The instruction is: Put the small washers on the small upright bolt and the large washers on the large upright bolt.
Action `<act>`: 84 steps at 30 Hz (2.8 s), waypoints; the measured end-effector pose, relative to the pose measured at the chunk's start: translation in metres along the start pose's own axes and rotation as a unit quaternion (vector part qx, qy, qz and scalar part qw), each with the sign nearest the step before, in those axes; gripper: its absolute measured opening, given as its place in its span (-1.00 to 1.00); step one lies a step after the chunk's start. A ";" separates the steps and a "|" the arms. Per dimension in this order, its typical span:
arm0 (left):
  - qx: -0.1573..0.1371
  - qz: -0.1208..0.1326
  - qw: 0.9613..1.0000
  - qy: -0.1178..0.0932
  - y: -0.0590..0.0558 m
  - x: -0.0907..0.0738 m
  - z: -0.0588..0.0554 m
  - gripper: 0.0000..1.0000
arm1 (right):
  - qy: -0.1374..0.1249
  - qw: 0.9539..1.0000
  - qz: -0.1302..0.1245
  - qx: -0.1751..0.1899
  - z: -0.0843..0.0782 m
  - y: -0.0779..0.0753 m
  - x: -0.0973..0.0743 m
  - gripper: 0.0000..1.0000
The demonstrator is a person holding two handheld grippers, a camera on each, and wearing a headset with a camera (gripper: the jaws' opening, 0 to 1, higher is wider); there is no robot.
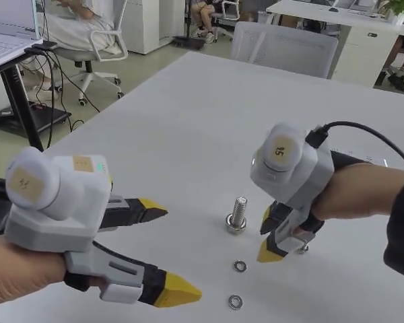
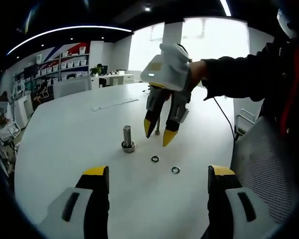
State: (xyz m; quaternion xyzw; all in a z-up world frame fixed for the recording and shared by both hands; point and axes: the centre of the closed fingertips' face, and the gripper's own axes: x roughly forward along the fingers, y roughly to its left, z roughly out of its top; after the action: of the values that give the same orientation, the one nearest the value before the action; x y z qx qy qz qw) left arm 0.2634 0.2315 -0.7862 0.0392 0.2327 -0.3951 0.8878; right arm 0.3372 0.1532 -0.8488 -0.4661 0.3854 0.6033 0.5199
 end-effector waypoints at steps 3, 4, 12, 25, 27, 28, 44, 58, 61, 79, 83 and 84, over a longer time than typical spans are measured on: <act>0.000 -0.002 1.000 0.001 -0.001 0.000 0.000 0.62 | -0.001 1.000 0.004 -0.003 0.002 0.004 0.004 -0.40; 0.001 -0.002 1.000 0.001 -0.002 0.000 0.001 0.62 | -0.001 1.000 0.006 -0.002 0.003 0.006 0.006 -0.40; 0.003 -0.002 1.000 0.003 -0.003 0.000 0.002 0.62 | -0.002 1.000 0.014 -0.012 0.010 0.014 0.018 -0.43; 0.002 0.000 1.000 0.001 -0.004 -0.001 0.001 0.62 | 0.007 0.999 0.017 -0.029 0.010 0.018 0.031 -0.53; 0.003 0.001 1.000 0.001 -0.004 -0.002 0.001 0.62 | 0.008 0.999 0.017 -0.032 0.009 0.018 0.032 -0.55; 0.002 0.000 1.000 0.001 -0.004 -0.002 0.001 0.62 | 0.008 0.999 0.017 -0.033 0.009 0.018 0.033 -0.55; 0.001 -0.001 1.000 0.000 -0.006 -0.002 0.000 0.62 | 0.008 0.999 0.012 -0.047 0.010 0.018 0.035 -0.66; -0.001 -0.001 1.000 -0.003 -0.005 -0.002 0.001 0.61 | 0.012 0.999 0.012 -0.052 0.011 0.016 0.035 -0.70; -0.001 -0.001 1.000 -0.003 -0.005 -0.002 0.002 0.61 | 0.013 0.998 0.011 -0.053 0.011 0.015 0.035 -0.71; 0.001 -0.002 1.000 -0.002 -0.006 -0.002 0.002 0.61 | 0.019 0.999 0.012 -0.048 0.007 0.016 0.034 -0.72; 0.002 -0.003 1.000 0.000 -0.006 -0.001 0.002 0.61 | 0.020 0.999 0.010 -0.045 0.004 0.016 0.033 -0.72; 0.002 -0.003 1.000 0.000 -0.006 -0.001 0.002 0.61 | 0.020 0.999 0.011 -0.043 0.003 0.016 0.032 -0.72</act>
State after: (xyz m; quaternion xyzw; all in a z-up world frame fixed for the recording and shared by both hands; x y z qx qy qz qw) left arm 0.2587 0.2274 -0.7833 0.0404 0.2317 -0.3984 0.8866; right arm 0.3200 0.1618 -0.8791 -0.4956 0.3749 0.6155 0.4847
